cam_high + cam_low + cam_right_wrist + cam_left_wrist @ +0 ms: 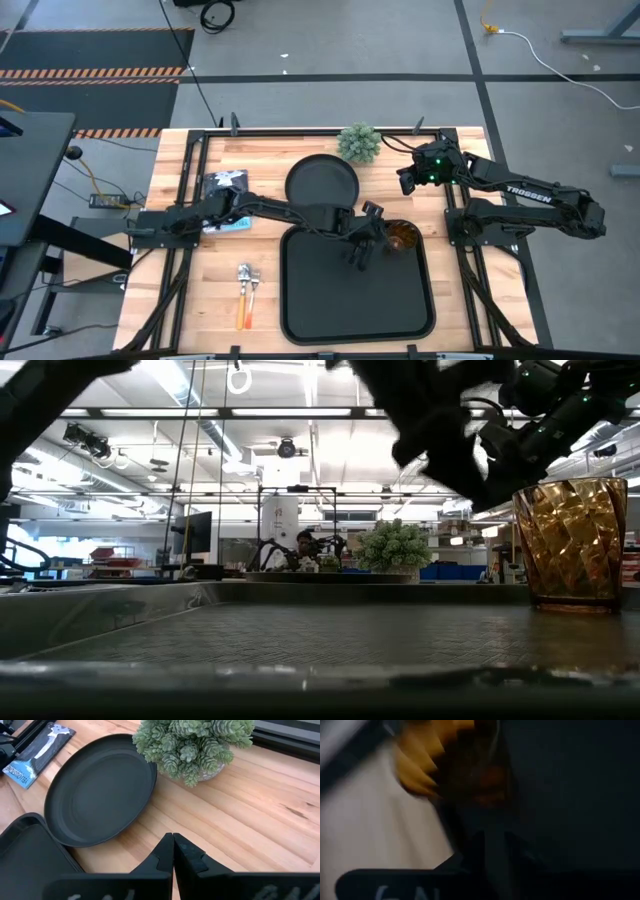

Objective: Pick and place plate/cup/fork/spoon on tray
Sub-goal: Put the brown cup on the top right of the black tray

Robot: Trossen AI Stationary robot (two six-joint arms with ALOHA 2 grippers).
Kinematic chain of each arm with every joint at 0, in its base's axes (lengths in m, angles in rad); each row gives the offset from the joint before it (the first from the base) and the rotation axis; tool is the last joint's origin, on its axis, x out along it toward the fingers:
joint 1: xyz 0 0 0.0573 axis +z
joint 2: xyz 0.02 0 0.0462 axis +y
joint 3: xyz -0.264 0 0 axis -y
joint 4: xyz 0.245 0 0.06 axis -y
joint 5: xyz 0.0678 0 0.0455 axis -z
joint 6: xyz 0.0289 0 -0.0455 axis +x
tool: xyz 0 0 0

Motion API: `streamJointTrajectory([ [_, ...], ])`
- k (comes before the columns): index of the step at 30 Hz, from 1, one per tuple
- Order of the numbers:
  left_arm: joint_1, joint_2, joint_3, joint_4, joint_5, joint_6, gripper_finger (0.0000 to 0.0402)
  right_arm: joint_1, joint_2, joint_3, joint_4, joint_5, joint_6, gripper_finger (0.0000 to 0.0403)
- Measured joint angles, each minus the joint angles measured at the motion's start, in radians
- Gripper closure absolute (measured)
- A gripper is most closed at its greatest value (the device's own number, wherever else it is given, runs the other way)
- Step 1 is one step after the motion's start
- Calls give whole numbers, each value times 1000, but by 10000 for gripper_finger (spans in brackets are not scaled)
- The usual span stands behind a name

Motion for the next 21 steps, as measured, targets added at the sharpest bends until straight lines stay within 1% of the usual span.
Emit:
streamJointTrajectory([
  [3, 41, 36, -2, 10, 122, -56, 329, 0, 0, 0, 0, 0, 0, 392],
  [6, 64, 58, -2, 35, 184, -88, 329, 0, 0, 0, 0, 0, 0, 392],
  [10, 61, 91, -1, 57, 210, -104, 329, 0, 0, 0, 0, 0, -1, 392],
  [14, 46, 104, -1, 89, 281, -104, 330, 0, 0, 0, 0, 0, -1, 392],
  [19, 34, 104, -1, 124, 287, -99, 347, 0, 0, 0, -1, -2, 0, 392],
  [21, 35, 104, -1, 144, 312, -100, 356, 0, 0, 0, -1, -3, 0, 392],
])
